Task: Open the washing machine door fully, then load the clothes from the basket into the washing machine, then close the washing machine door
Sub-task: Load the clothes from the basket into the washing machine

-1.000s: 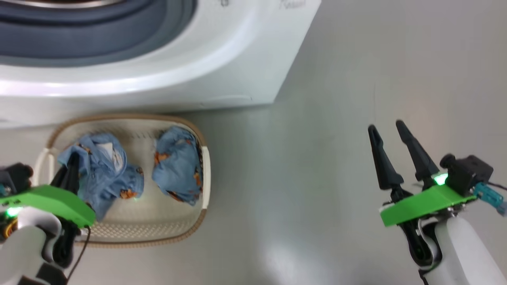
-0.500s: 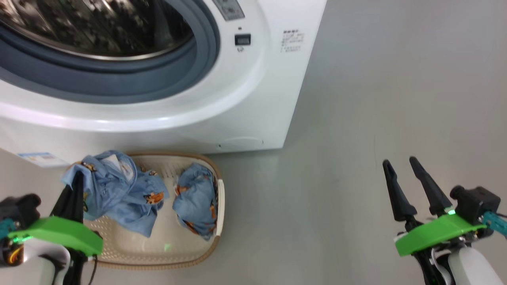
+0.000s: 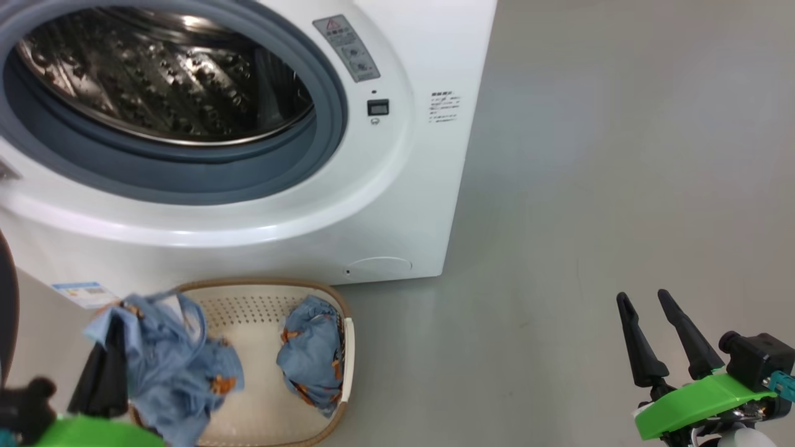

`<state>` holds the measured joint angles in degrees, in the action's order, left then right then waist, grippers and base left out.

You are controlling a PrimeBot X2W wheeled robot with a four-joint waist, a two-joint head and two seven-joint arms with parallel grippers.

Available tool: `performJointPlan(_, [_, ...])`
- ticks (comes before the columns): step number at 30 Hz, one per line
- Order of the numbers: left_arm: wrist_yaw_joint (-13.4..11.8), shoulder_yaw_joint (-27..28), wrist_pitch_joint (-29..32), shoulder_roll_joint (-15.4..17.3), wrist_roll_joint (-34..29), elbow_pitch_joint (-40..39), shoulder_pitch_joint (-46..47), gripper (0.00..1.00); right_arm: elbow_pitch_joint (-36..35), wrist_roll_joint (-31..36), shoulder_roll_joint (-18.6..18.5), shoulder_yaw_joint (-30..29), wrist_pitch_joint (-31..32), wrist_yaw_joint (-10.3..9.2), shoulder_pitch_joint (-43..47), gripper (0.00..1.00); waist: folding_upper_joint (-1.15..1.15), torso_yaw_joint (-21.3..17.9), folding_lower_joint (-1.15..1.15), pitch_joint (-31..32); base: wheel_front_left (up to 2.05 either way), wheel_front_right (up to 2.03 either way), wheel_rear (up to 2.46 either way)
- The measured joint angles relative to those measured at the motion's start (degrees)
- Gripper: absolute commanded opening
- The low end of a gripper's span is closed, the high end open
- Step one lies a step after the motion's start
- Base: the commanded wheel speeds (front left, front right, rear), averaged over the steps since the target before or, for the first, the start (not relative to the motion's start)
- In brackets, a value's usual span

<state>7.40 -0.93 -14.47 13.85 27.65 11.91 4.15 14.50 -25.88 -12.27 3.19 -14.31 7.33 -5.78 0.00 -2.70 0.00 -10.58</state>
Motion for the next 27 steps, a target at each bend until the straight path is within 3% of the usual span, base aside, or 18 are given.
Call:
performJointPlan(7, [0.0, 3.11, -0.1, -3.6, -1.42, -5.79, -7.06, 0.0, -0.43, -0.18, 0.0, -0.59, 0.0, 0.0, 1.46, 1.0, 0.0, -0.7, 0.0, 0.98, 0.0, 0.0, 0.0])
performJointPlan(14, [0.0, 3.77, -0.1, -4.45, -1.64, -7.06, -7.49, 0.0, -0.98, -0.93, 0.14, -1.21, 0.0, 0.0, 1.42, 1.0, 0.0, -0.62, 0.0, -0.5, 0.0, 0.0, 0.0])
performJointPlan(22, [0.0, 4.63, -0.11, -4.58, -0.63, -7.35, -3.75, 0.0, -1.54, -0.93, 0.89, -1.25, 0.0, 0.0, 0.91, 1.0, 0.0, -1.26, 0.0, -2.96, 0.0, 0.0, 0.0])
performJointPlan(27, [0.0, 3.6, -0.14, -2.72, -0.63, -8.08, 3.11, 0.0, -1.9, -0.91, 1.69, -1.12, 0.0, 0.0, -1.33, 1.0, 0.0, -1.71, 0.0, -5.26, 0.0, 0.0, 0.0])
